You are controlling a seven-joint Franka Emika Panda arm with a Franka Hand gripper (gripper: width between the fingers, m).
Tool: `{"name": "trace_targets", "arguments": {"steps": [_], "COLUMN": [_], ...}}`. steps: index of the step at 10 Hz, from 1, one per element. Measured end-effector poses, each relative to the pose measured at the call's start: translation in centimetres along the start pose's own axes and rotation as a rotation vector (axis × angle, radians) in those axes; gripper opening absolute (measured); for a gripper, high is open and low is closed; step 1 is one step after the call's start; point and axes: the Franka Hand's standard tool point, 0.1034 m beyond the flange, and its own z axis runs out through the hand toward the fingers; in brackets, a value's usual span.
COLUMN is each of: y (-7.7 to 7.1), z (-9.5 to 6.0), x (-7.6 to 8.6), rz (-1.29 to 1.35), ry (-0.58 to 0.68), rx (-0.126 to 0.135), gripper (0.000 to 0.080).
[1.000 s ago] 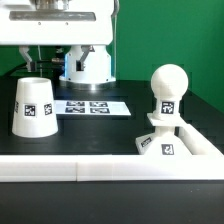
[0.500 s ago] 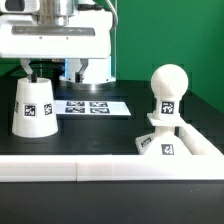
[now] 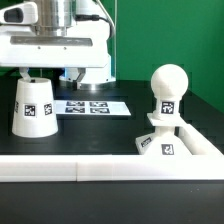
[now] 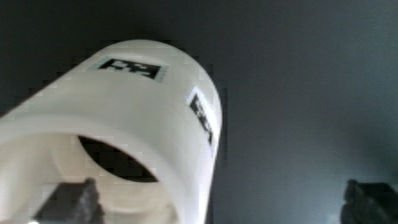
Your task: Assemble lamp
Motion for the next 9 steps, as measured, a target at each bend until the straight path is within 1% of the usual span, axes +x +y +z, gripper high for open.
{"name": "trace_targets", "arguments": {"steps": [1, 2, 3, 4, 5, 6, 9], "y": [0.09, 0.13, 0.11, 0.11, 0.10, 0.10, 0.10], "z": [0.05, 0.11, 0.12, 0.13, 0.07, 0.06, 0.06], "x": [0.05, 0.03, 0.02, 0.01, 0.07, 0.07, 0.07], "rz": [0.001, 0.001, 0.001, 0.001, 0.001, 0.001, 0.000], "ry": [-0.001, -0.002, -0.002, -0.002, 0.000, 0.000, 0.000], "rx": [-0.001, -0.001, -0.001, -0.001, -0.001, -0.002, -0.002], "gripper": [0.0444, 0.0444, 0.0264, 0.0128, 0.0128, 0.0043, 0.0043]}}
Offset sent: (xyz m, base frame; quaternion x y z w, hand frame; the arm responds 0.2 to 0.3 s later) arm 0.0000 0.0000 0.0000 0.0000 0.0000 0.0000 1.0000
